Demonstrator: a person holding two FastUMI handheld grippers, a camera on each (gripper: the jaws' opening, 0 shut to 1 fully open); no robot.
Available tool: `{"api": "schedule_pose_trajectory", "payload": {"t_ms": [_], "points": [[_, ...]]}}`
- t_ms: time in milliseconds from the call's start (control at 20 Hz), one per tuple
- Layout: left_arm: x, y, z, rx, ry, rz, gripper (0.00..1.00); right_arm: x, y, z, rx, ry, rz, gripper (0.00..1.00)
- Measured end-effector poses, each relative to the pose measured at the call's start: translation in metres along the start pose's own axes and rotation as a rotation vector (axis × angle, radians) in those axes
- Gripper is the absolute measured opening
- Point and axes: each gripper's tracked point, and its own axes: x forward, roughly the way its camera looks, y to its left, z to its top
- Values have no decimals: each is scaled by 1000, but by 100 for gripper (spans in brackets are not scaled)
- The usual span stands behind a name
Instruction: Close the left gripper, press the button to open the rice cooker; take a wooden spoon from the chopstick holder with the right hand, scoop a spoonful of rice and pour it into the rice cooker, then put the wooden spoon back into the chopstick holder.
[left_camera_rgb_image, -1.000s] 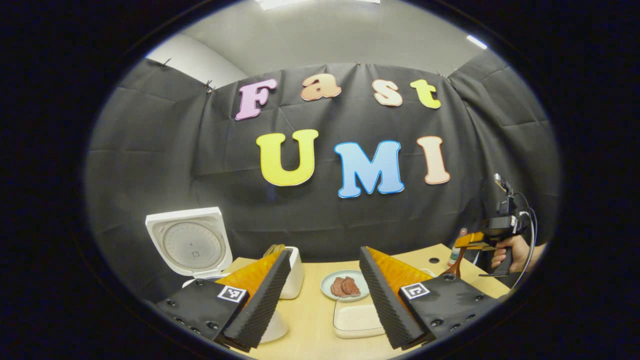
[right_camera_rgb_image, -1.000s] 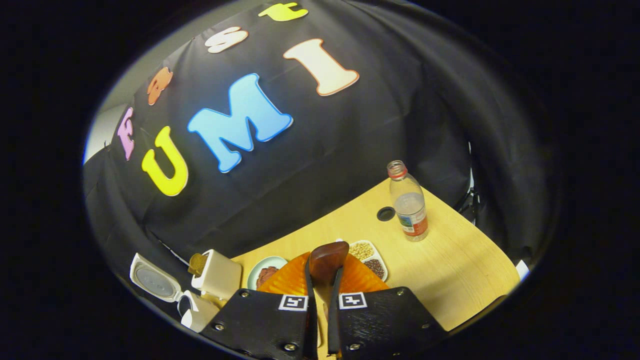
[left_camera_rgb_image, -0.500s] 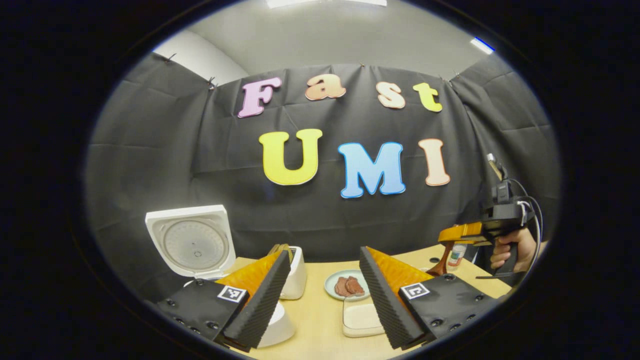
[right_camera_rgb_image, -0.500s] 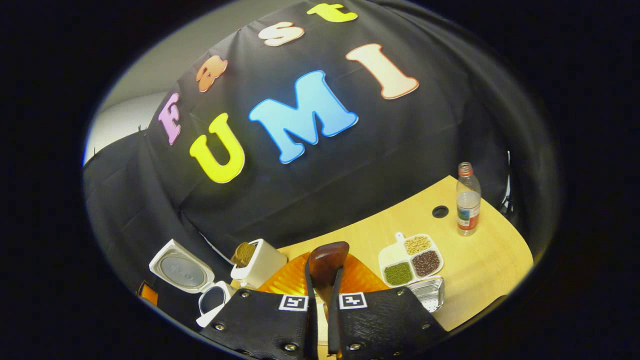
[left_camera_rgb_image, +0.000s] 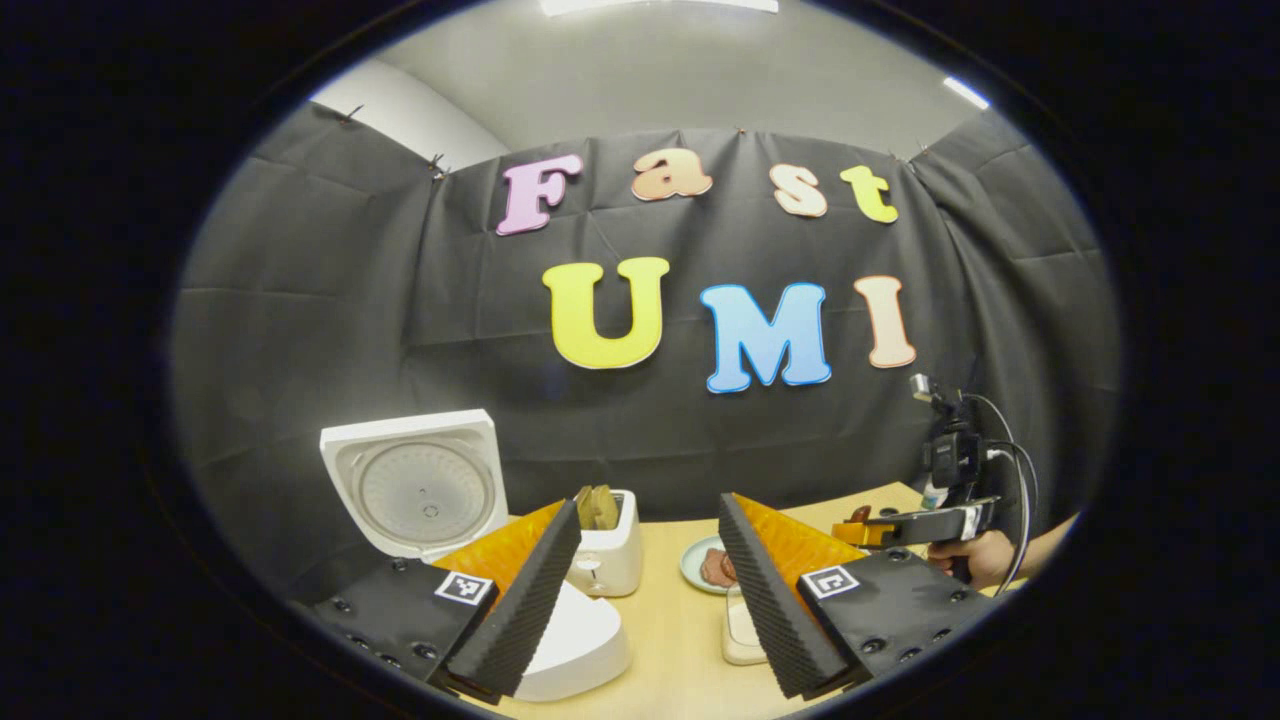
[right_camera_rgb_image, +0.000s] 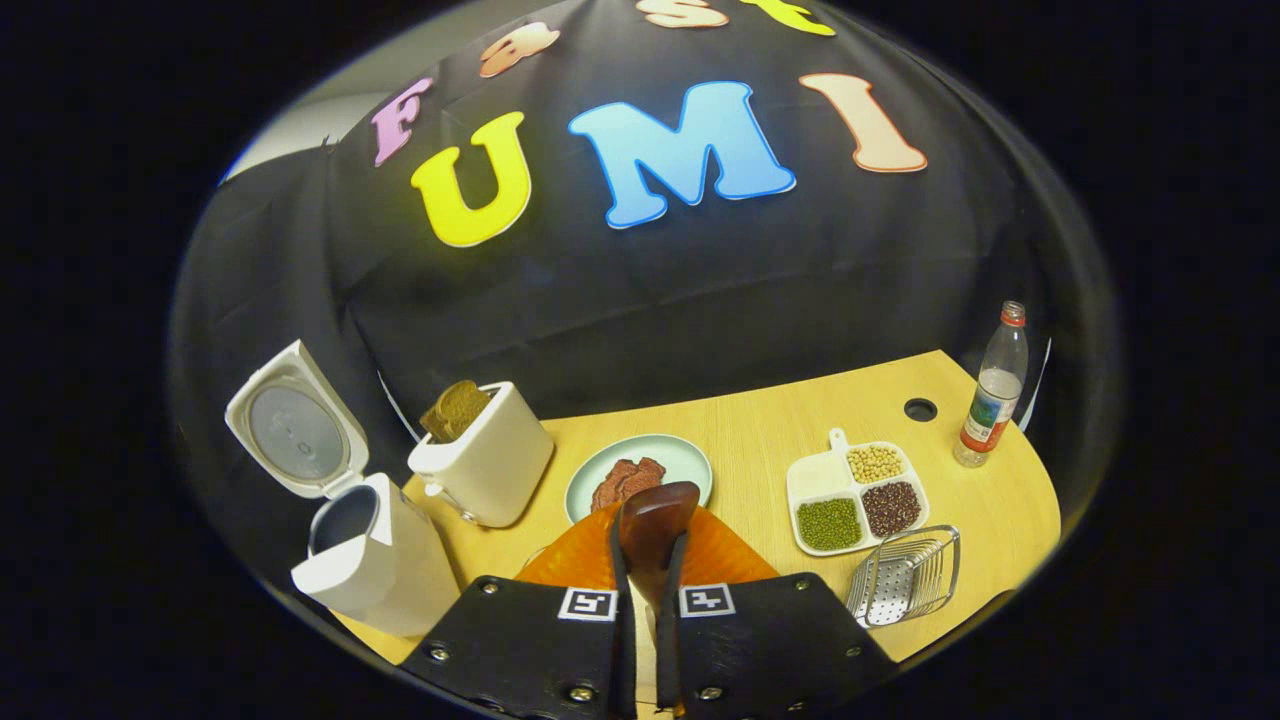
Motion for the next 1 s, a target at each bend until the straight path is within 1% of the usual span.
{"api": "schedule_pose_trajectory", "payload": {"t_ms": [100, 150, 200, 250, 300, 350, 450, 550, 600, 650, 750, 850, 900, 950, 1000], "points": [[-2, 12, -5, -7, 13, 19, 92, 10, 2, -18, -45, 22, -13, 8], [-2, 16, -8, -14, 15, 27, 92, 14, 5, -26, -46, 35, -14, 8], [-3, 21, -8, -18, 17, 36, 96, 17, 11, -32, -35, 41, -6, 8], [-6, 23, -11, -20, 18, 43, 96, 18, 17, -36, -18, 45, 6, 8], [-8, 25, -12, -20, 22, 50, 96, 19, 25, -39, 11, 50, 26, 9], [-9, 26, -15, -18, 26, 54, 92, 20, 32, -41, 53, 62, 53, 8], [-11, 29, -22, -14, 39, 63, 92, 24, 40, -43, 158, 82, 91, 8], [-13, 30, -23, -18, 43, 66, 92, 30, 40, -44, 295, 100, 120, 8], [-13, 29, -23, -21, 45, 67, 100, 33, 39, -45, 374, 110, 137, 9], [-13, 30, -24, -20, 44, 67, 100, 36, 37, -45, 447, 118, 150, 8], [-13, 29, -24, -14, 43, 68, 100, 36, 25, -44, 579, 126, 171, 8], [-13, 30, -23, -6, 42, 70, 100, 36, 9, -36, 715, 102, 179, 8], [-13, 31, -21, -4, 40, 71, 97, 35, 3, -32, 768, 91, 185, 8], [-13, 30, -21, -6, 36, 72, 97, 32, -5, -27, 810, 80, 190, 8], [-13, 30, -21, -8, 34, 72, 100, 30, -9, -22, 844, 69, 198, 8]]}}
